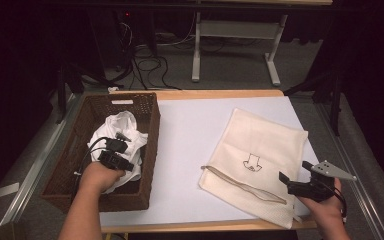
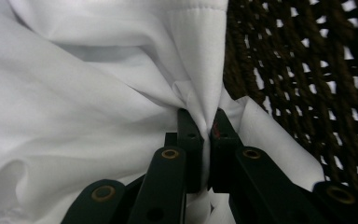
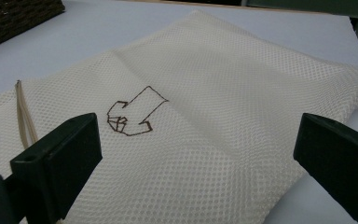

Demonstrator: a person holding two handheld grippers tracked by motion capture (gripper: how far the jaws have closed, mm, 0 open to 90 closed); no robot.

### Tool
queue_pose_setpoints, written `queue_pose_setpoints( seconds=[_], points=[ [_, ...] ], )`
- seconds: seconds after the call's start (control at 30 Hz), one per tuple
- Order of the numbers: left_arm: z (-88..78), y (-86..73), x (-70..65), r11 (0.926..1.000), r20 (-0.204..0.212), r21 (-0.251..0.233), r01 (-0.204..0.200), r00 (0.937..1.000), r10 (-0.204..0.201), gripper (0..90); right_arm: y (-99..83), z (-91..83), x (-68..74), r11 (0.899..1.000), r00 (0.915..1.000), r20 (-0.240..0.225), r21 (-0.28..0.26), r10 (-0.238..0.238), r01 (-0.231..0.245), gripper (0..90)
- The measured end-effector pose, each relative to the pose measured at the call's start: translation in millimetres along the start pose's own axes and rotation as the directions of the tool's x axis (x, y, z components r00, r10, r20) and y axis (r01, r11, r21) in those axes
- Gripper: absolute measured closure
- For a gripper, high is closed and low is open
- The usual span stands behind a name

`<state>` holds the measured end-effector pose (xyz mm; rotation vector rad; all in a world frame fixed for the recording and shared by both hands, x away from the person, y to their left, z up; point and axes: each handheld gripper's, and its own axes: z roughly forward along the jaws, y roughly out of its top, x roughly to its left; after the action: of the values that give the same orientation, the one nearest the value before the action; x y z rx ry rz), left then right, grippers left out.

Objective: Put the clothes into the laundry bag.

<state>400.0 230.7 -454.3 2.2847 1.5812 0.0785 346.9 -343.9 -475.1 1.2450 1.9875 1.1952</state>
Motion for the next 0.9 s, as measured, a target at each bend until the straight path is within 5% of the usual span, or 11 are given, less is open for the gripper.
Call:
queue_pose_setpoints(
  seconds=[0.07,0.17,0.37,0.5,0.63,0.83,0.9],
  points=[
    [-0.7,-0.1,0.1,0.9999,-0.023,-0.011,0.000,0.9997,-0.001,83.9,0.4,0.0,-0.2,1.000,1.0000,0.002,-0.002,0.002,-0.002,1.7],
    [-6.5,-0.5,2.8,0.9989,-0.053,-0.047,0.007,0.9986,-0.009,62.9,0.4,0.1,-0.9,1.000,1.0000,0.003,-0.004,0.002,-0.002,1.7],
    [-25.7,-0.9,15.8,0.9855,-0.123,-0.146,0.086,0.9869,-0.104,35.1,0.3,-2.4,-1.9,1.000,0.9999,0.009,-0.005,0.013,-0.013,1.7],
    [-29.5,-0.7,32.9,0.9749,-0.178,-0.180,0.131,0.9703,-0.163,25.1,0.0,-1.9,-2.1,1.000,0.9998,0.008,-0.002,0.021,-0.021,1.8],
    [-22.0,-2.6,53.5,0.9726,-0.230,-0.149,0.179,0.9502,-0.210,12.5,-0.1,0.0,-1.2,1.000,0.9999,0.003,0.002,0.010,-0.010,1.8],
    [1.3,-3.3,69.0,0.9729,-0.210,-0.051,0.225,0.9501,-0.231,13.7,-1.1,2.4,-0.4,1.000,1.0000,-0.002,0.015,0.006,-0.006,1.9],
    [5.9,-3.6,69.0,0.9759,-0.194,-0.035,0.216,0.9564,-0.218,26.4,-1.3,2.7,-0.4,1.000,1.0000,-0.001,0.017,0.005,-0.005,1.9]
  ],
)
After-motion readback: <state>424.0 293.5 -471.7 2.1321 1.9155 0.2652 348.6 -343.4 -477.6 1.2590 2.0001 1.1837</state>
